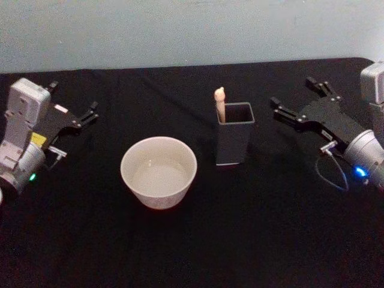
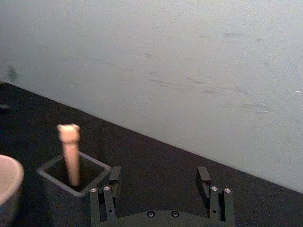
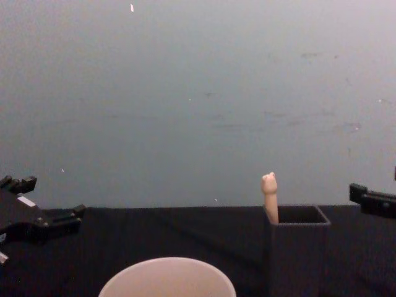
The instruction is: Pick up the stirring spoon with one hand, stir inside the cup, then place it back in its original position.
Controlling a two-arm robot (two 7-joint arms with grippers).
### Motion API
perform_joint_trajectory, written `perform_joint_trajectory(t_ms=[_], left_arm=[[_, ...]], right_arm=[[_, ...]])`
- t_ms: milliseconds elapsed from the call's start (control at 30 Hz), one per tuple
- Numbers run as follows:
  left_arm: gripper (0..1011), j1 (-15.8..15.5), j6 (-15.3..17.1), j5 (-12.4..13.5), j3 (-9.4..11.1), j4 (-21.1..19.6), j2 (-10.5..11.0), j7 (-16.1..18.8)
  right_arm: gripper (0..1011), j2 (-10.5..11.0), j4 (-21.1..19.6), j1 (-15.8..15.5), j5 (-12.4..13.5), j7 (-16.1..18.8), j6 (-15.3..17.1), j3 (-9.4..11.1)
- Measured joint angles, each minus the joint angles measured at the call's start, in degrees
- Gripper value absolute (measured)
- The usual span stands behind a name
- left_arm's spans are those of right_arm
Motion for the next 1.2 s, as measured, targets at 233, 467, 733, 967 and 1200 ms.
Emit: perform_joint_trajectory(t_ms=[233, 467, 733, 967, 1200], left_arm=[[1001, 0.0, 0.0, 0.0, 0.0, 0.0, 0.0, 0.0], [1001, 0.0, 0.0, 0.0, 0.0, 0.0, 0.0, 0.0], [1001, 0.0, 0.0, 0.0, 0.0, 0.0, 0.0, 0.0], [1001, 0.0, 0.0, 0.0, 0.0, 0.0, 0.0, 0.0], [1001, 0.0, 0.0, 0.0, 0.0, 0.0, 0.0, 0.0]], right_arm=[[1002, -0.6, -2.7, -0.4, 2.6, 3.9, 2.6, 0.3], [1002, -1.8, -3.4, 1.3, 2.9, 7.5, 6.8, -1.3], [1002, -4.1, -1.6, 4.2, 1.6, 9.9, 9.5, -3.1], [1002, -6.8, 1.8, 7.2, -0.3, 10.7, 12.2, -4.5], [1002, -9.5, 5.2, 9.7, -1.8, 11.1, 13.2, -5.0]])
